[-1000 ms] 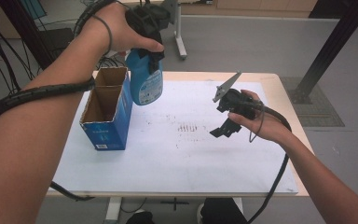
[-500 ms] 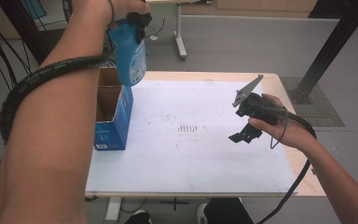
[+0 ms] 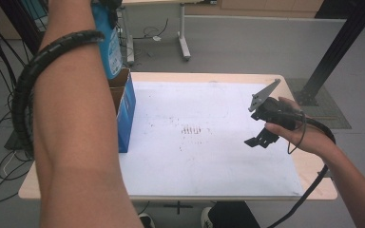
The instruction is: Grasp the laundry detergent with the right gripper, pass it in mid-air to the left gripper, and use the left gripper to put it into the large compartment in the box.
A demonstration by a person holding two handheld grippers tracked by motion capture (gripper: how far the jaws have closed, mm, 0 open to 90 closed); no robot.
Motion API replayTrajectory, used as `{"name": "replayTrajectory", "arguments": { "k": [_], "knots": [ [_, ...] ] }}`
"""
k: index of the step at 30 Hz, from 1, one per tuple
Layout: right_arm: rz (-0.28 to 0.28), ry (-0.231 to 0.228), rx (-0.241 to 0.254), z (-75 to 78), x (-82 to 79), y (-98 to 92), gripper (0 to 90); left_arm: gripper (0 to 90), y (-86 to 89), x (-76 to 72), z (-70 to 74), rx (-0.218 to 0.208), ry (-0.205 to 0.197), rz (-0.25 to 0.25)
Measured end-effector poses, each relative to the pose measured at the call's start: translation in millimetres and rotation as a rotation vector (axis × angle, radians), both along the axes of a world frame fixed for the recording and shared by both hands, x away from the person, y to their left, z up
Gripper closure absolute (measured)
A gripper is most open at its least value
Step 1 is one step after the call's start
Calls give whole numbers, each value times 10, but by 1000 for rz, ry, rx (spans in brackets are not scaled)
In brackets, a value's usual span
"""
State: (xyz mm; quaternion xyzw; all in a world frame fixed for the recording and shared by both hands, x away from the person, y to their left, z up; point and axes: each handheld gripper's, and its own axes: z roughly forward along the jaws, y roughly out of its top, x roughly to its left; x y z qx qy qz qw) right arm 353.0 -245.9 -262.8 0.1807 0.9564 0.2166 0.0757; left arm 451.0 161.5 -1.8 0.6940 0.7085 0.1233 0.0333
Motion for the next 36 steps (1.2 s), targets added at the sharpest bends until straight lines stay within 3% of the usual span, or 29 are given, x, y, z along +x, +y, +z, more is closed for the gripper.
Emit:
{"name": "replayTrajectory", "arguments": {
  "k": [10, 13, 36],
  "knots": [
    [-20, 2, 2, -36, 37, -105, 54, 368, 208, -26, -84, -10, -3, 74],
    [-19, 5, 2, -57, 43, -118, 55, 368, 286, -30, -171, -24, -2, 92],
    [-29, -8, -37, -64, 5, -158, 57, 369, 400, 9, -569, -45, 11, 101]
  ]
}}
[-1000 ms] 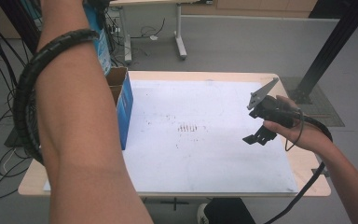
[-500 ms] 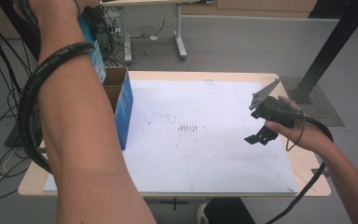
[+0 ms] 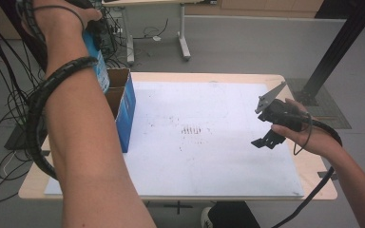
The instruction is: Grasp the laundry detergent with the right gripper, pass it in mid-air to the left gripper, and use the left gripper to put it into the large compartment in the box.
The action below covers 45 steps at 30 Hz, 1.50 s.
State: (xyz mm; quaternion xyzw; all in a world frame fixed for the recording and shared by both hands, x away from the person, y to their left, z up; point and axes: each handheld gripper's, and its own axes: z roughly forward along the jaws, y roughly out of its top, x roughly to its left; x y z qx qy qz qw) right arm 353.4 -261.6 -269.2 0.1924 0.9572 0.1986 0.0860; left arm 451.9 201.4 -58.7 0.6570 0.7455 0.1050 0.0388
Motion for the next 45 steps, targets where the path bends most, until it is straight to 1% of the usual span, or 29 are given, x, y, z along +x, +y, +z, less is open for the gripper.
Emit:
{"name": "replayTrajectory", "arguments": {
  "k": [4, 5, 6, 11, 12, 13, 14, 16, 17, 18, 19, 21, 26, 28, 29, 30, 31, 33, 34, 35, 36, 37, 40, 42, 43, 45],
  "knots": [
    [-3, -1, -1, 0, -15, -15, 57, 369, -8, 8, -52, 3, 8, -2],
    [-4, 3, -1, -4, -17, -25, 57, 369, -8, 10, -87, 1, 9, -2],
    [-4, 3, -1, -4, -17, -25, 57, 369, -8, 10, -87, 1, 9, -2],
    [-6, 6, -4, -19, -22, -47, 58, 369, 0, 23, -204, -1, 18, -3],
    [-7, 6, -4, -21, -23, -49, 58, 369, 0, 23, -204, -1, 18, -3],
    [-6, 5, -7, -24, -22, -51, 59, 369, 5, 30, -249, 0, 20, -4],
    [-6, 5, -7, -24, -22, -51, 59, 369, 5, 30, -249, 0, 20, -4],
    [-10, 1, -14, -33, -23, -59, 60, 369, 17, 36, -303, 0, 20, -2],
    [-10, 1, -14, -33, -23, -59, 60, 369, 17, 36, -303, 0, 20, -2],
    [-10, 1, -11, -38, -23, -65, 60, 369, 30, 37, -356, -1, 19, 4],
    [-10, 1, -11, -38, -23, -65, 60, 369, 30, 37, -356, -1, 19, 4],
    [-15, 2, -12, -41, -24, -76, 60, 369, 47, 35, -416, -2, 28, 3],
    [-11, -1, -24, -48, -27, -71, 63, 370, 64, 26, -507, -3, 23, 3],
    [-11, -3, -25, -49, -28, -65, 63, 369, 82, 16, -582, -7, 23, 3],
    [-11, -3, -25, -49, -28, -65, 63, 369, 82, 16, -582, -7, 23, 3],
    [-11, -4, -24, -51, -29, -59, 63, 370, 93, 12, -637, -12, 25, 5],
    [-11, -4, -24, -51, -29, -59, 63, 369, 93, 12, -637, -12, 25, 5],
    [-7, -1, -24, -57, -32, -45, 63, 370, 103, 10, -695, -12, 30, 1],
    [-5, -1, -24, -63, -34, -38, 63, 370, 106, 11, -755, -12, 35, 2],
    [-7, 1, -25, -64, -35, -34, 63, 369, 108, 12, -785, -12, 39, 1],
    [-7, 3, -26, -66, -35, -31, 63, 369, 108, 12, -785, -12, 39, 1],
    [-7, 3, -26, -66, -35, -31, 63, 369, 110, 13, -815, -13, 43, 0],
    [-4, -1, -29, -71, -32, -24, 63, 369, 108, 16, -914, -14, 48, -5],
    [-7, 0, -35, -75, -32, -17, 63, 369, 101, 22, -1005, -15, 52, -7],
    [-7, 0, -35, -75, -32, -17, 63, 369, 101, 22, -1005, -15, 52, -7],
    [-4, -1, -38, -80, -31, -13, 64, 369, 97, 25, -1083, -14, 53, -10]
  ]
}}
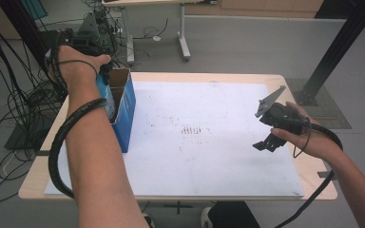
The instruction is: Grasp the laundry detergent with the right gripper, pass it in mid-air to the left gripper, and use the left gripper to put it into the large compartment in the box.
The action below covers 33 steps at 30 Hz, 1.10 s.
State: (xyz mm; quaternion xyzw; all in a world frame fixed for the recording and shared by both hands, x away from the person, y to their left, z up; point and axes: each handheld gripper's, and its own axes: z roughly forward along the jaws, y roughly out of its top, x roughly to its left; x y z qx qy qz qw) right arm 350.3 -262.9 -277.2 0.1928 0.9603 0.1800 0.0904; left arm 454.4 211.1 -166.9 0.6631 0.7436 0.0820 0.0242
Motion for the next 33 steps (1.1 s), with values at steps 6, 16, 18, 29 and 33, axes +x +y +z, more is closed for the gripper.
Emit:
{"name": "replayTrajectory", "arguments": {
  "k": [6, 16, 18, 29, 33],
  "knots": [
    [5, 1, -1, -27, 1, 33, 63, 370, -12, 12, -228, 1, 9, -5],
    [8, 4, -7, -41, 6, 84, 63, 370, -4, 3, -514, -9, 24, -10],
    [9, 7, -8, -58, 1, 97, 63, 370, 2, -1, -599, -11, 31, -13],
    [2, 10, -13, -89, 5, 116, 63, 370, -8, 25, -829, -8, 49, -32],
    [0, 20, -15, -129, 9, 121, 63, 370, 13, 32, -910, -13, 47, -35]
  ]
}}
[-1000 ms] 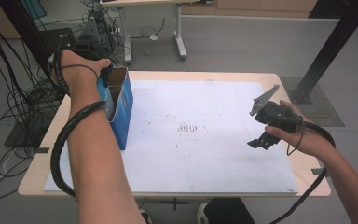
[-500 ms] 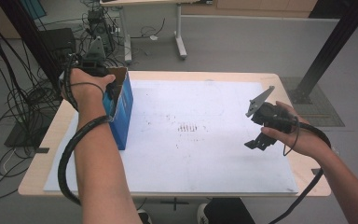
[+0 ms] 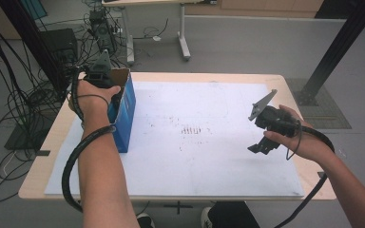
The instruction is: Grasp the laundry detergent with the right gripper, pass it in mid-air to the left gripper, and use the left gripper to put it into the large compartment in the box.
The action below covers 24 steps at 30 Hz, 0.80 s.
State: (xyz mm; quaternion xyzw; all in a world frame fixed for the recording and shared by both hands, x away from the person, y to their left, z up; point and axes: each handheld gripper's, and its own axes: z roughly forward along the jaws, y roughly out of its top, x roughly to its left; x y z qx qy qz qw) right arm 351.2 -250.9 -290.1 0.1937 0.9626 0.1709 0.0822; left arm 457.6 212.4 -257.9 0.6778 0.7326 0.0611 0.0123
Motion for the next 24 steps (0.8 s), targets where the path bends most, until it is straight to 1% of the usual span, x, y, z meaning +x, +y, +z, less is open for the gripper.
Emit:
{"name": "replayTrajectory", "arguments": {
  "k": [2, 3, 4, 6, 10, 11, 12, 13, 15, 18, 24],
  "knots": [
    [0, 1, -1, -12, 6, -4, 63, 370, 4, 0, -19, 3, 1, -2],
    [-2, 3, -2, -15, 7, -4, 63, 370, 12, 4, -58, 10, 9, -10],
    [-2, 3, -2, -15, 7, -4, 63, 370, 12, 4, -58, 10, 9, -10],
    [-2, 3, -6, -17, 15, -4, 63, 370, 15, 11, -111, 14, 22, -15],
    [-2, 4, -5, -31, 25, -1, 63, 370, 22, 14, -169, 15, 27, -25],
    [-3, 6, -3, -36, 24, 1, 63, 369, 28, 11, -178, 15, 9, -23],
    [-3, 6, -3, -36, 24, 1, 63, 369, 28, 11, -178, 15, 9, -23],
    [-3, 11, -1, -50, 24, 5, 63, 370, 35, 15, -176, 12, 20, -27],
    [0, 12, -4, -56, 26, 7, 63, 369, 41, 13, -179, 11, 19, -27],
    [-1, 16, -4, -70, 27, 20, 63, 368, 70, -2, -185, -1, 16, -22],
    [0, 16, -2, -67, 40, 29, 63, 367, 71, -7, -188, -1, 14, -24]
  ]
}}
